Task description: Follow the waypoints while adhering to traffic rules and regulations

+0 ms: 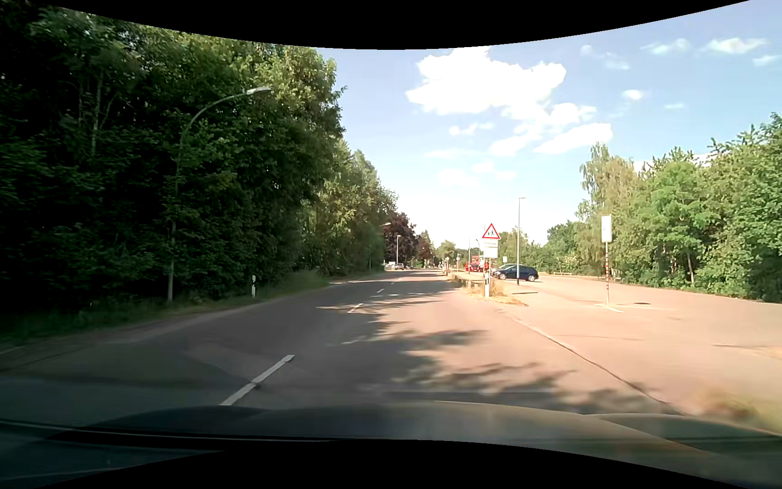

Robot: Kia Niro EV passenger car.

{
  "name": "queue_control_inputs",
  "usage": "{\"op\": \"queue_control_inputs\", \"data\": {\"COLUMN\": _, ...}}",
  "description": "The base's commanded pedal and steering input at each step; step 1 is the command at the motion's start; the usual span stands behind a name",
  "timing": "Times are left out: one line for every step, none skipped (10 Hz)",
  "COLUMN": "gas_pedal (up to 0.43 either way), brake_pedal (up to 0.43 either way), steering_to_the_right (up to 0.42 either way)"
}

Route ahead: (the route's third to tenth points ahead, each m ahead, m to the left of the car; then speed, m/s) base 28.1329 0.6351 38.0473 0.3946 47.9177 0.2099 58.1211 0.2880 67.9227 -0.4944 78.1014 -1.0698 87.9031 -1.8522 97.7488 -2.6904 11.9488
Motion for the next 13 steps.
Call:
{"op": "queue_control_inputs", "data": {"gas_pedal": 0.15, "brake_pedal": 0.006, "steering_to_the_right": 0.009}}
{"op": "queue_control_inputs", "data": {"gas_pedal": 0.138, "brake_pedal": 0.006, "steering_to_the_right": 0.008}}
{"op": "queue_control_inputs", "data": {"gas_pedal": 0.13, "brake_pedal": 0.006, "steering_to_the_right": 0.008}}
{"op": "queue_control_inputs", "data": {"gas_pedal": 0.13, "brake_pedal": 0.006, "steering_to_the_right": 0.008}}
{"op": "queue_control_inputs", "data": {"gas_pedal": 0.067, "brake_pedal": 0.012, "steering_to_the_right": 0.008}}
{"op": "queue_control_inputs", "data": {"gas_pedal": 0.0, "brake_pedal": 0.006, "steering_to_the_right": 0.007}}
{"op": "queue_control_inputs", "data": {"gas_pedal": 0.0, "brake_pedal": 0.006, "steering_to_the_right": 0.007}}
{"op": "queue_control_inputs", "data": {"gas_pedal": 0.0, "brake_pedal": 0.006, "steering_to_the_right": 0.007}}
{"op": "queue_control_inputs", "data": {"gas_pedal": 0.0, "brake_pedal": 0.006, "steering_to_the_right": 0.007}}
{"op": "queue_control_inputs", "data": {"gas_pedal": 0.047, "brake_pedal": 0.006, "steering_to_the_right": 0.007}}
{"op": "queue_control_inputs", "data": {"gas_pedal": 0.047, "brake_pedal": 0.006, "steering_to_the_right": 0.006}}
{"op": "queue_control_inputs", "data": {"gas_pedal": 0.059, "brake_pedal": 0.006, "steering_to_the_right": 0.006}}
{"op": "queue_control_inputs", "data": {"gas_pedal": 0.098, "brake_pedal": 0.006, "steering_to_the_right": 0.006}}
